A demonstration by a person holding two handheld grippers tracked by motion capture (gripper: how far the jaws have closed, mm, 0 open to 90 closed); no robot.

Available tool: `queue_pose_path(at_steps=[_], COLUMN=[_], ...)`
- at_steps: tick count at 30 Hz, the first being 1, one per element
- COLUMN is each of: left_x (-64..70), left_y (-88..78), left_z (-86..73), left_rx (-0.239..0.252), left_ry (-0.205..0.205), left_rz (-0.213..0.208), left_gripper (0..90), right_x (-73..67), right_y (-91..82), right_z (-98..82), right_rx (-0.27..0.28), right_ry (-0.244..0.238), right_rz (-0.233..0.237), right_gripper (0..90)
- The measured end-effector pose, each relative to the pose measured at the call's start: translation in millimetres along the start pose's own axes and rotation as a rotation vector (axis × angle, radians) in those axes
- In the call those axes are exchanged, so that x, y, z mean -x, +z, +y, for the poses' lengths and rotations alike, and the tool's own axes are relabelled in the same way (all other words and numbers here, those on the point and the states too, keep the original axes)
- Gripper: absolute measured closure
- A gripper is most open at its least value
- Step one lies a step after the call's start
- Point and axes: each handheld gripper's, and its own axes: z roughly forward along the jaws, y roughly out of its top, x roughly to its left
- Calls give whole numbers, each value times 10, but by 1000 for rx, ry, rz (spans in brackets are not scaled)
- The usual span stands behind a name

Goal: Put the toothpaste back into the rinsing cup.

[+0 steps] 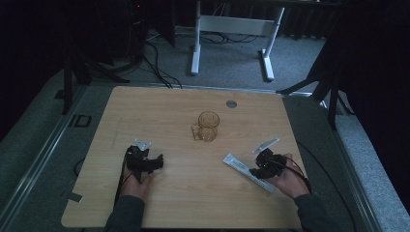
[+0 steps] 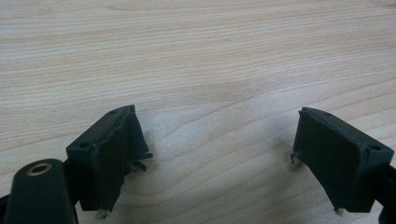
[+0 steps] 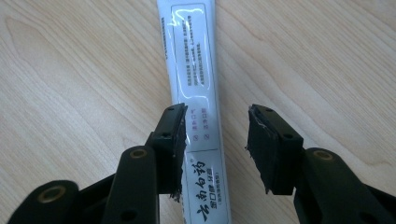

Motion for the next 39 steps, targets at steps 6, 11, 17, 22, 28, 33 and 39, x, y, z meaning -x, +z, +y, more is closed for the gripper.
queue_pose_path(at_steps=[6, 11, 17, 22, 28, 33, 39], left_x=[0, 0, 0, 0, 0, 0, 0], left_y=[0, 0, 0, 0, 0, 0, 0], left_z=[0, 0, 0, 0, 0, 0, 0], left_rx=[0, 0, 0, 1, 1, 1, 1], left_ry=[0, 0, 0, 0, 0, 0, 0], left_rz=[0, 0, 0, 0, 0, 0, 0], left_gripper=[140, 140, 141, 140, 140, 140, 140], right_x=[-4, -7, -5, -6, -4, -20, -31], right_y=[4, 8, 39, 73, 96, 125, 152], right_z=[38, 66, 94, 126, 159, 177, 196], right_rx=[-31, -60, -94, -132, -157, -188, -215], right_ry=[-1, -7, -13, -26, -35, -42, -52], right_rz=[1, 5, 14, 15, 24, 29, 35], right_gripper=[564, 555, 548, 543, 539, 535, 529])
